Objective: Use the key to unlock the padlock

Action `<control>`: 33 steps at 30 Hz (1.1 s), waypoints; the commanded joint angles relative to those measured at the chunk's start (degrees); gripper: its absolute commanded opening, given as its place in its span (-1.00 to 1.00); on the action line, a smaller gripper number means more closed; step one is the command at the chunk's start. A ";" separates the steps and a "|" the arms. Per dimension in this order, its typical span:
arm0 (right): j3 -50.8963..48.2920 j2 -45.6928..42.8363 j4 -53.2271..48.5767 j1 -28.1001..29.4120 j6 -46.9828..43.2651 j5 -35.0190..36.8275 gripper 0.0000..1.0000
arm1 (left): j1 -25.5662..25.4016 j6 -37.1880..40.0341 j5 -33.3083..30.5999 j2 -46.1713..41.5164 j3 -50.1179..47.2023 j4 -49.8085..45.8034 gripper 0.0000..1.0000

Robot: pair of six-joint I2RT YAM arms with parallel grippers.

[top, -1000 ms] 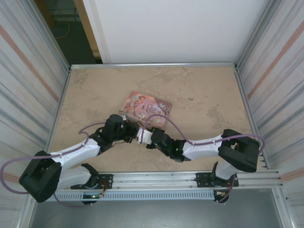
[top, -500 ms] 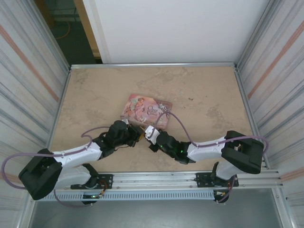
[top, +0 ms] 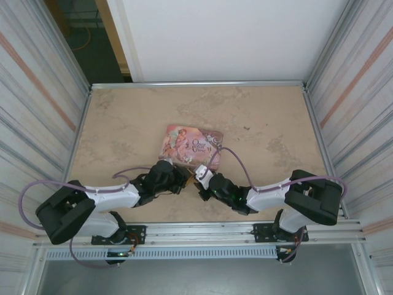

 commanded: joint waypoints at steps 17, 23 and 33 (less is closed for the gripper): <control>-2.83 -3.00 4.65 -1.98 8.46 4.23 -1.00 | 0.47 8.57 -1.05 -13.49 3.68 -19.45 0.13; -3.15 -6.23 0.68 -4.22 15.16 1.43 -1.00 | 3.42 13.76 -3.64 -20.28 5.96 -29.91 0.22; -3.11 -15.41 -12.81 -12.92 32.87 -10.40 -1.00 | 7.65 15.82 -4.30 -25.77 6.57 -34.48 0.26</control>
